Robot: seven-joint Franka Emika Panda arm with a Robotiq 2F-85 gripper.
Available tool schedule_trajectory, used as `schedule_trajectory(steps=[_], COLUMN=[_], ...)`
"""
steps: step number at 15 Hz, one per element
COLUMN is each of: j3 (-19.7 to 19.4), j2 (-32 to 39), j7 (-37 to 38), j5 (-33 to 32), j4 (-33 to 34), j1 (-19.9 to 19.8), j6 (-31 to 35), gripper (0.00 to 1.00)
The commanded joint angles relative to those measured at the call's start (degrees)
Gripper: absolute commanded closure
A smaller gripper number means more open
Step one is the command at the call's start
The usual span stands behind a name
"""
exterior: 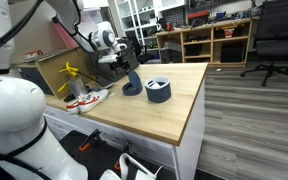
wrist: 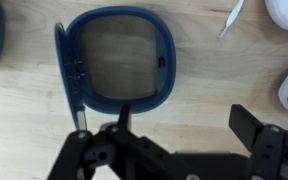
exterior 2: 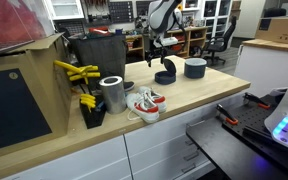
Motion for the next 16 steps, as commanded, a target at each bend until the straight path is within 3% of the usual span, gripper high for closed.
schedule_trajectory(steps=[1, 9, 13, 16], j3=[1.7, 1.6, 2.2, 1.4], j2=[-8.0, -19.5, -21.5, -20.3], j7=[-6.1, -9.0, -20.7, -23.4], j5=[2.4, 4.6, 8.2, 4.8], j4=[-5.6, -13.2, -15.6, -16.2], j1=[-1.6, -3.8, -5.0, -5.1], j6=[-0.9, -6.3, -13.2, -14.2], gripper=[0.0, 0.0, 0.0, 0.0])
